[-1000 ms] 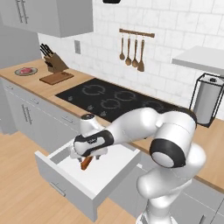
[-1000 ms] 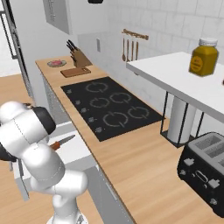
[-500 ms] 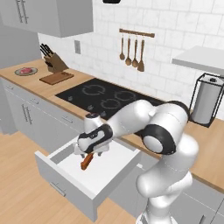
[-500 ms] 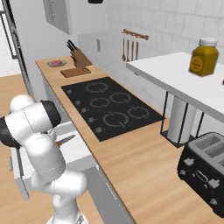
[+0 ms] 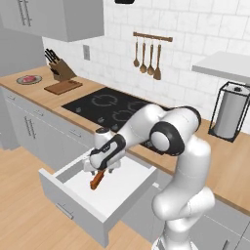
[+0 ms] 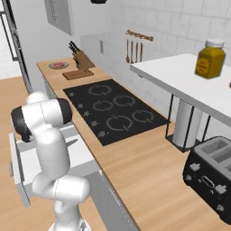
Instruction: Pick up the knife from the drawer and place it on the cutting board. Then place the meat from the plate to the cutting board.
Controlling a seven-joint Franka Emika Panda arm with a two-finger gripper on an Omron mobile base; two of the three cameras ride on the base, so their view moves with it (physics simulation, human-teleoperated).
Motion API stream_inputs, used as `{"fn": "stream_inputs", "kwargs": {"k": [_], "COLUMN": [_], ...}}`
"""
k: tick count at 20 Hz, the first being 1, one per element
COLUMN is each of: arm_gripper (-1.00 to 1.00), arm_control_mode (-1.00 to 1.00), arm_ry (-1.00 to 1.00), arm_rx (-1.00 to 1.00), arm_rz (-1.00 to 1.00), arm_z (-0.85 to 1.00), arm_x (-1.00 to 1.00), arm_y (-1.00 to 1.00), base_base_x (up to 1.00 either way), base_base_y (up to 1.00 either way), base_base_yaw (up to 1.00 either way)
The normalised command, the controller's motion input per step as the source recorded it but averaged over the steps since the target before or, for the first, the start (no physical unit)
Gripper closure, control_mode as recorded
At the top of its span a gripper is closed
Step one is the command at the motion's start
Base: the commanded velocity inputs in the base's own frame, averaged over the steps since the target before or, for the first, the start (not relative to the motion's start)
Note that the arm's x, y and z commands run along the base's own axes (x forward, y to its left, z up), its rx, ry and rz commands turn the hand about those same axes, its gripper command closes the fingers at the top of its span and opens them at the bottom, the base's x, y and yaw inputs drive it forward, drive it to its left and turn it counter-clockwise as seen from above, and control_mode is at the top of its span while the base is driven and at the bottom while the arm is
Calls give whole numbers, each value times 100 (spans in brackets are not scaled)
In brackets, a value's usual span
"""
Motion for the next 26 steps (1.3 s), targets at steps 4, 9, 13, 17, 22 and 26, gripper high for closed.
{"fn": "stream_inputs", "kwargs": {"k": [4,9,13,17,22,26], "arm_gripper": [-100,-100,-100,-100,-100,-100], "arm_control_mode": [-100,-100,-100,-100,-100,-100], "arm_ry": [3,1,0,8,4,0], "arm_rx": [-2,-2,-4,-2,0,-1], "arm_rz": [0,0,-1,-2,-3,-7], "arm_z": [-23,-31,-30,-21,-5,-4], "arm_x": [27,10,14,17,21,28], "arm_y": [0,0,6,3,1,9], "base_base_x": [0,0,0,0,0,0], "base_base_y": [0,0,0,0,0,0], "base_base_yaw": [0,0,0,0,0,0]}}
